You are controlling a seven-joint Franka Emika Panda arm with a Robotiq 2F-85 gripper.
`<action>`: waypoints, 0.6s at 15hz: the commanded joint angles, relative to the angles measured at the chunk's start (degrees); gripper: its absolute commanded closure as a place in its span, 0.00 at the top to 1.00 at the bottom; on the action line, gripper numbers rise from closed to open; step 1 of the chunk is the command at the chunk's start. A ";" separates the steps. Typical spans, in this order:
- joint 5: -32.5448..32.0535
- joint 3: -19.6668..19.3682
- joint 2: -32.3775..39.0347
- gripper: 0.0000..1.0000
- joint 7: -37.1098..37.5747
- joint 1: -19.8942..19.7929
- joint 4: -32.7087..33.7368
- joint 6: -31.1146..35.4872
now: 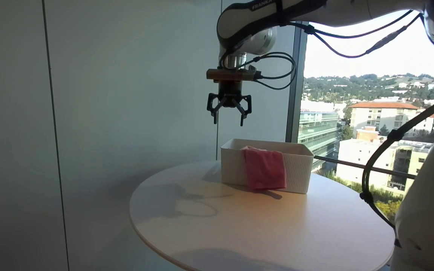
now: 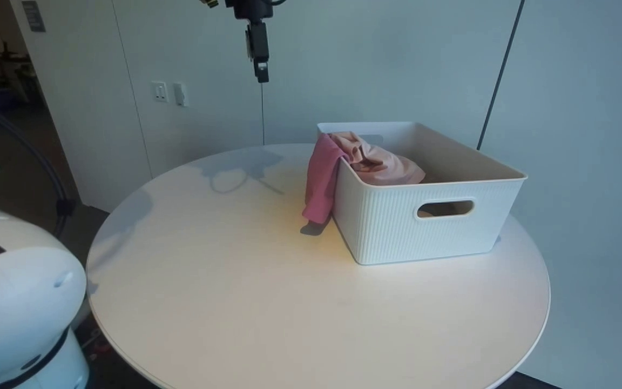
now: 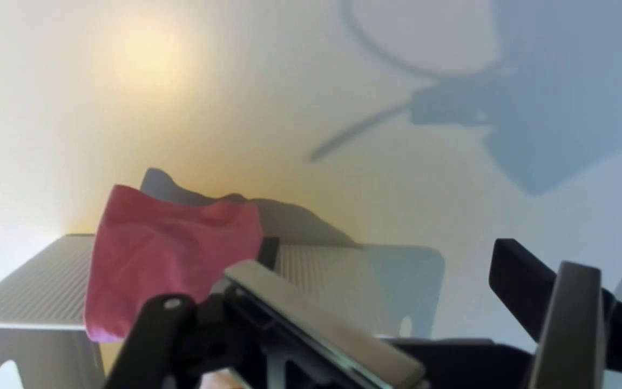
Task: Remove the things from the table and put them in the basket
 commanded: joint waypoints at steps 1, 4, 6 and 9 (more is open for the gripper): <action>4.82 0.47 2.79 1.00 1.32 -0.57 1.24 -7.10; 5.26 0.36 6.51 1.00 6.20 -1.05 1.55 -9.77; 5.81 -0.12 10.29 1.00 9.55 -1.08 1.71 -9.76; 4.99 -1.22 15.45 1.00 16.30 -1.21 1.48 -9.95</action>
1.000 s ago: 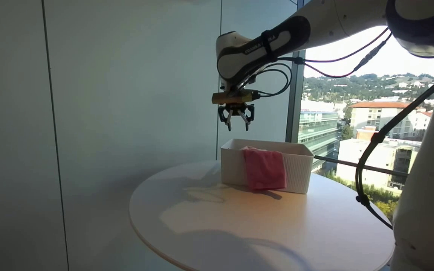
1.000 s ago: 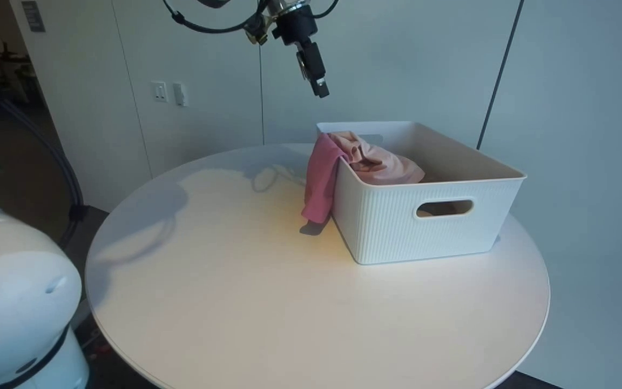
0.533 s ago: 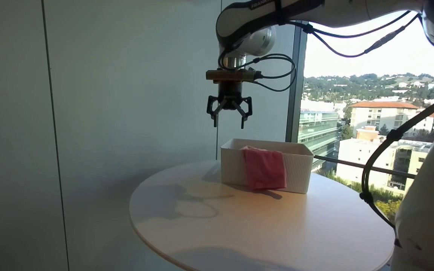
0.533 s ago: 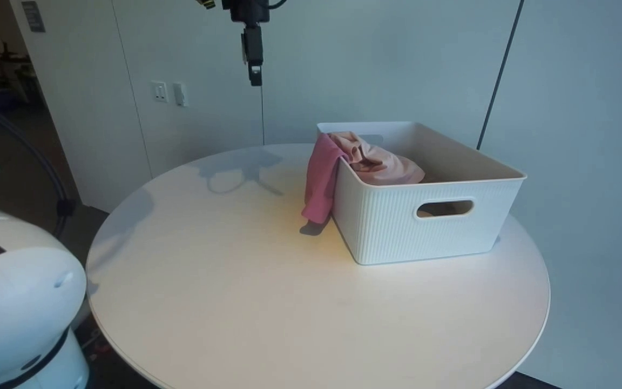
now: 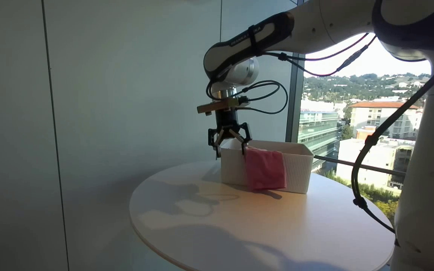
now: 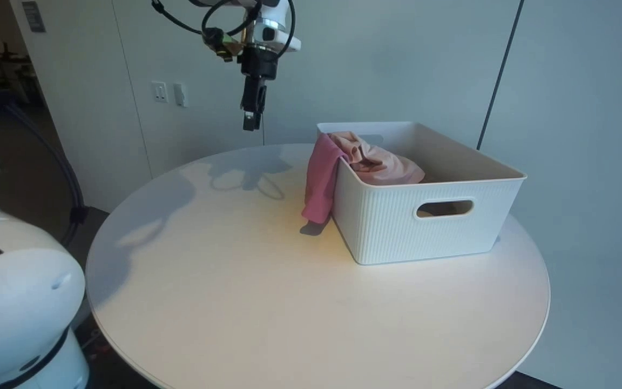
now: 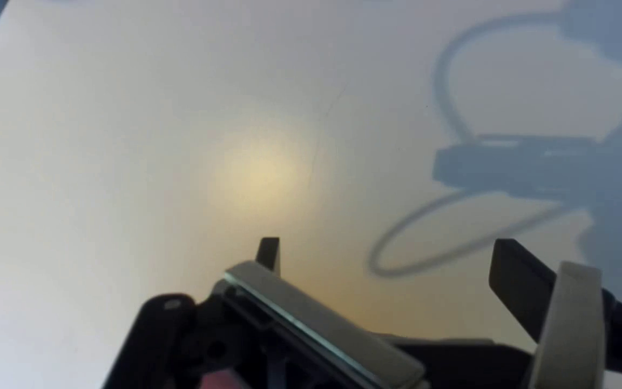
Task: Remove the things from the table and put them in the basket
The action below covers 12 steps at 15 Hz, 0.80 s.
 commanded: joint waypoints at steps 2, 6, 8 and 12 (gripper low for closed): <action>-2.83 -1.66 5.15 1.00 11.02 -0.25 -0.34 -0.63; -8.20 -3.50 4.23 1.00 21.16 -0.11 -3.53 -1.65; -6.74 -3.51 6.13 1.00 17.67 -0.32 -2.66 -0.35; -6.74 -3.57 5.32 1.00 19.10 -0.39 -3.16 -0.33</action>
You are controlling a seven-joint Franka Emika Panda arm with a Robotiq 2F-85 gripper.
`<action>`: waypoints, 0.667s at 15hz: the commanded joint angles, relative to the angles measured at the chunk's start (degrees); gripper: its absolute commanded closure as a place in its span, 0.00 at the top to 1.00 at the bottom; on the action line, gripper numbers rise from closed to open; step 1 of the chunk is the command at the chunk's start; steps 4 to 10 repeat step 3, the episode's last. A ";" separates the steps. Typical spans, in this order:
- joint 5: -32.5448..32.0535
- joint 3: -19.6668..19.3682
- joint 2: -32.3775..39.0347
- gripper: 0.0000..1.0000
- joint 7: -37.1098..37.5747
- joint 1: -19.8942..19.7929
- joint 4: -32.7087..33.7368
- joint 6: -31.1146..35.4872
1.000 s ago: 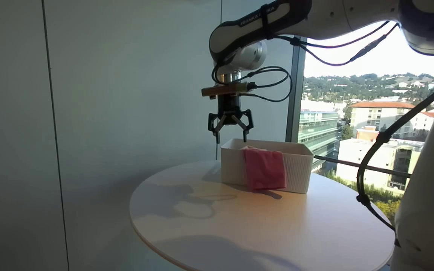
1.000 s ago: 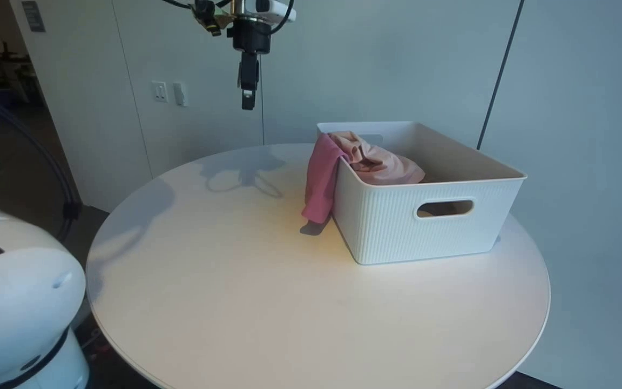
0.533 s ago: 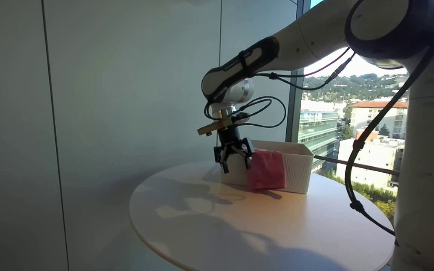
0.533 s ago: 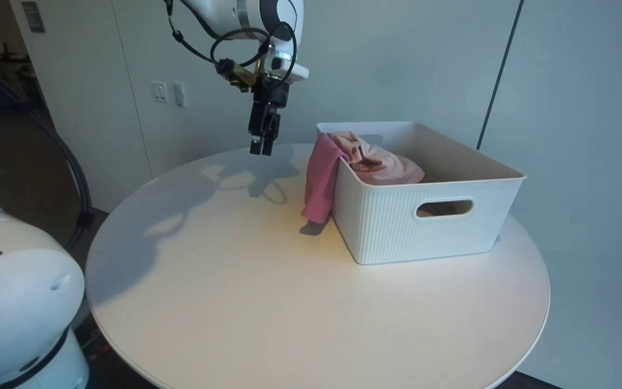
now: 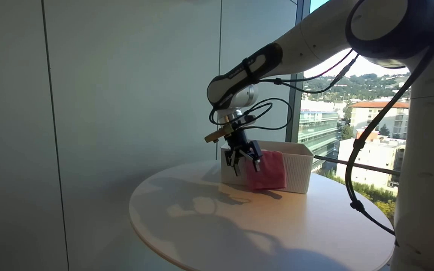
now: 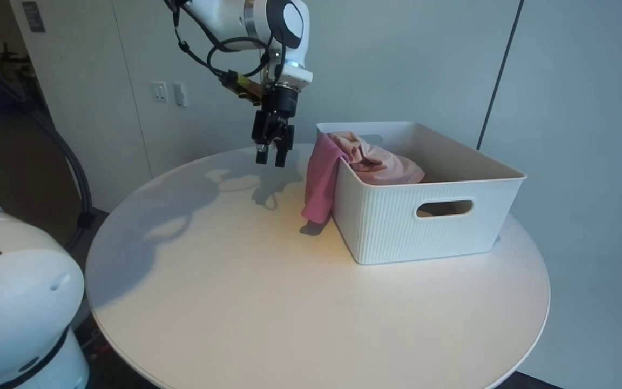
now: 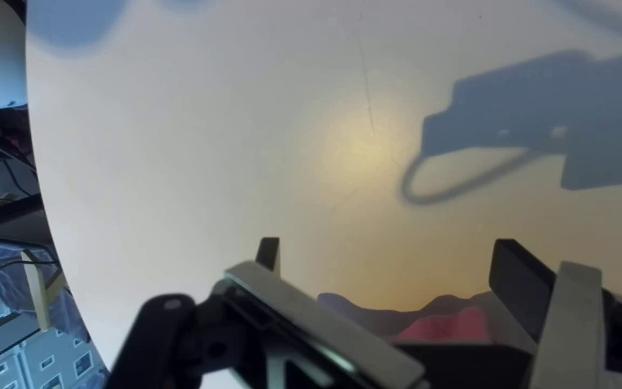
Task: Remove the things from the table and put them in the basket
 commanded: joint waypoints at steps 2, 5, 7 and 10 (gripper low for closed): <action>0.00 -0.07 -0.17 1.00 0.08 0.06 -0.06 -0.09; 0.00 -0.07 -0.20 1.00 0.12 0.05 -0.10 -0.09; 0.00 -0.07 -0.20 1.00 0.12 0.05 -0.10 -0.09; 0.00 -0.07 -0.20 1.00 0.12 0.05 -0.10 -0.09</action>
